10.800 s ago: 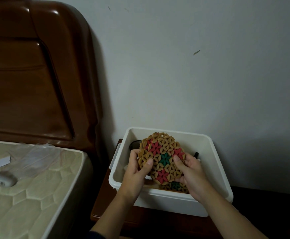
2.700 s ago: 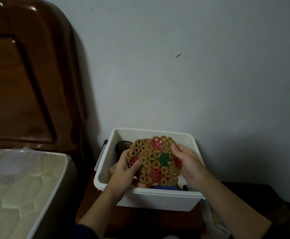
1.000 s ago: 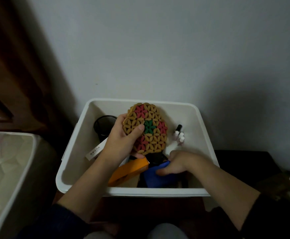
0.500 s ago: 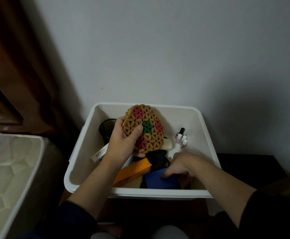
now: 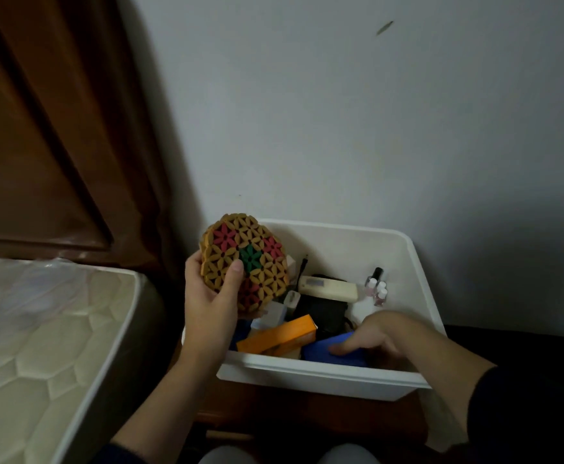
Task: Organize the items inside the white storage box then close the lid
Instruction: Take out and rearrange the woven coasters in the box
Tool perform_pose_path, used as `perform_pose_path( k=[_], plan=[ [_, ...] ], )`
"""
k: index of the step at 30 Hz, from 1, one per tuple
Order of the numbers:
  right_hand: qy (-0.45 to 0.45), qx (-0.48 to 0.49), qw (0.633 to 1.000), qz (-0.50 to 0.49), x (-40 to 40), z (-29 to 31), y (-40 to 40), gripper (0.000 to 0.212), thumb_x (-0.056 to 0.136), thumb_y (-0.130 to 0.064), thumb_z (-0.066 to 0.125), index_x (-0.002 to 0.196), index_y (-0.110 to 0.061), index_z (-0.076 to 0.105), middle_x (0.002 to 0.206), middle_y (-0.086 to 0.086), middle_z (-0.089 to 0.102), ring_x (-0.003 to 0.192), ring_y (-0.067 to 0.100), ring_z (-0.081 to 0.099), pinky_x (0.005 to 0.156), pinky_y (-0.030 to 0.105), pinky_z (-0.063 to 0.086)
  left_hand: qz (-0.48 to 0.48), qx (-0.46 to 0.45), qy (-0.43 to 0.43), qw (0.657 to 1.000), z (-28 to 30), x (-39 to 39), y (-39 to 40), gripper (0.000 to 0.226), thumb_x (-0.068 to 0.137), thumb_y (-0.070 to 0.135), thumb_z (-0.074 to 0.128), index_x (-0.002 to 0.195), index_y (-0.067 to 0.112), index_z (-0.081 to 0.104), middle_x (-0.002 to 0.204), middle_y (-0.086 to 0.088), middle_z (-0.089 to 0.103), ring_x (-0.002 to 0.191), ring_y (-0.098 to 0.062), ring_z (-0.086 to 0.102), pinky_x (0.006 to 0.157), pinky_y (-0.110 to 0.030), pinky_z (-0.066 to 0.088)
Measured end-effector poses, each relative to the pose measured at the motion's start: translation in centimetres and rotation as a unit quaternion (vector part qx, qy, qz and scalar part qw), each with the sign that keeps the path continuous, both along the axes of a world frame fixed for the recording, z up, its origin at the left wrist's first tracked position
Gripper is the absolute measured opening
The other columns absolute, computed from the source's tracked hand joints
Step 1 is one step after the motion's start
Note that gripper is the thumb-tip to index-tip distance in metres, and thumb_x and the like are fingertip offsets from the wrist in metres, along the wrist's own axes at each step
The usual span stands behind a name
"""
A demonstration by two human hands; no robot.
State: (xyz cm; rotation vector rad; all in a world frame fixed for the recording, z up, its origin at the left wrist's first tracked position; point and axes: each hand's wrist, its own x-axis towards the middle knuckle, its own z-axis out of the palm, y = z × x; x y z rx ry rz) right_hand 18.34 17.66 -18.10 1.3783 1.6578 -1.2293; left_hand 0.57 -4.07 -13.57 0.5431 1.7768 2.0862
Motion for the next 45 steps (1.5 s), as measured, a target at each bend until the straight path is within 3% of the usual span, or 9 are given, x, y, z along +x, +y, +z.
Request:
perform_pose_path(
  k=[4, 7, 9, 17, 21, 29, 33, 39, 45],
  plan=[
    [0.041, -0.004, 0.999, -0.035, 0.0, 0.9, -0.8, 0.073, 0.089, -0.031, 0.085, 0.145, -0.002, 0.048, 0.152, 0.023, 0.051, 0.131, 0.036, 0.060, 0.105, 0.049, 0.055, 0.004, -0.002, 0.020, 1.000, -0.2, 0.6, -0.2, 0.042, 0.100, 0.033, 0.070, 0.135, 0.045, 0.049, 0.124, 0.023, 0.066, 0.119, -0.002, 0.066, 0.092, -0.041, 0.064],
    [0.066, -0.016, 0.995, -0.079, -0.4, 2.4, -1.2, 0.025, 0.097, -0.029, 0.076, 0.107, -0.011, 0.061, 0.114, 0.015, 0.066, 0.104, 0.024, 0.069, 0.069, 0.032, 0.063, 0.020, -0.001, 0.036, 0.999, -0.1, 0.5, -0.2, 0.044, 0.100, 0.034, 0.069, 0.138, 0.042, 0.047, 0.123, 0.027, 0.065, 0.117, 0.004, 0.065, 0.091, -0.037, 0.065],
    [0.046, 0.014, 0.997, -0.054, -0.3, 3.5, -1.0, 0.024, 0.098, -0.032, 0.075, 0.102, -0.013, 0.061, 0.097, 0.008, 0.065, 0.087, 0.018, 0.069, 0.054, 0.024, 0.058, 0.040, -0.001, 0.033, 0.999, -0.1, 0.5, -0.3, 0.046, 0.100, 0.037, 0.070, 0.140, 0.041, 0.047, 0.126, 0.023, 0.064, 0.117, 0.004, 0.064, 0.092, -0.040, 0.064],
    [0.138, 0.073, 0.979, -0.132, 1.5, 6.7, 0.5, 0.022, 0.089, -0.024, 0.079, 0.100, -0.011, 0.065, 0.063, 0.003, 0.068, 0.050, 0.011, 0.063, 0.049, 0.020, 0.053, 0.055, 0.012, -0.001, 0.998, 0.2, 0.4, -0.7, 0.043, 0.103, 0.031, 0.067, 0.140, 0.039, 0.046, 0.132, 0.014, 0.061, 0.120, -0.009, 0.065, 0.075, -0.044, 0.067],
    [0.222, 0.025, 0.953, -0.203, 1.1, 7.3, 0.2, 0.022, 0.090, -0.026, 0.078, 0.104, -0.011, 0.070, 0.068, 0.003, 0.068, 0.050, 0.009, 0.062, 0.045, 0.019, 0.051, 0.050, -0.006, 0.000, 0.999, 0.4, 0.6, -0.8, 0.050, 0.102, 0.035, 0.067, 0.146, 0.035, 0.044, 0.138, 0.007, 0.060, 0.128, -0.018, 0.062, 0.089, -0.059, 0.063],
    [0.313, -0.040, 0.905, -0.286, -2.2, 6.7, -1.4, 0.027, 0.095, -0.029, 0.076, 0.110, -0.008, 0.072, 0.080, 0.008, 0.074, 0.059, 0.012, 0.066, 0.049, 0.020, 0.055, 0.052, 0.021, 0.006, 0.998, 0.5, 0.7, -0.9, 0.042, 0.103, 0.030, 0.067, 0.137, 0.040, 0.046, 0.132, 0.012, 0.062, 0.123, -0.016, 0.064, 0.076, -0.041, 0.067],
    [0.304, -0.048, 0.920, -0.242, -4.2, 5.3, -3.2, 0.037, 0.091, -0.033, 0.082, 0.117, -0.008, 0.073, 0.078, 0.006, 0.074, 0.060, 0.012, 0.067, 0.053, 0.021, 0.055, 0.054, 0.015, 0.007, 0.998, 0.2, 0.5, -0.7, 0.044, 0.101, 0.031, 0.068, 0.139, 0.037, 0.047, 0.133, 0.010, 0.064, 0.122, -0.010, 0.066, 0.091, -0.053, 0.064],
    [0.241, 0.037, 0.968, -0.065, -8.8, 3.6, -6.9, 0.027, 0.094, -0.039, 0.071, 0.109, -0.017, 0.068, 0.085, 0.001, 0.068, 0.058, 0.009, 0.056, 0.049, 0.020, 0.041, 0.060, 0.017, 0.025, 0.998, -0.3, 0.2, -0.7, 0.047, 0.098, 0.041, 0.072, 0.138, 0.044, 0.046, 0.134, 0.015, 0.062, 0.122, 0.001, 0.063, 0.100, -0.041, 0.060],
    [0.249, 0.156, 0.953, 0.069, -12.6, 2.6, -9.3, 0.040, 0.102, -0.041, 0.060, 0.135, -0.019, 0.062, 0.131, 0.009, 0.065, 0.118, 0.027, 0.060, 0.106, 0.040, 0.052, 0.062, 0.023, 0.030, 0.997, -0.5, 0.1, -0.7, 0.047, 0.099, 0.040, 0.072, 0.139, 0.043, 0.047, 0.135, 0.013, 0.062, 0.123, -0.002, 0.064, 0.099, -0.040, 0.060]
  ],
)
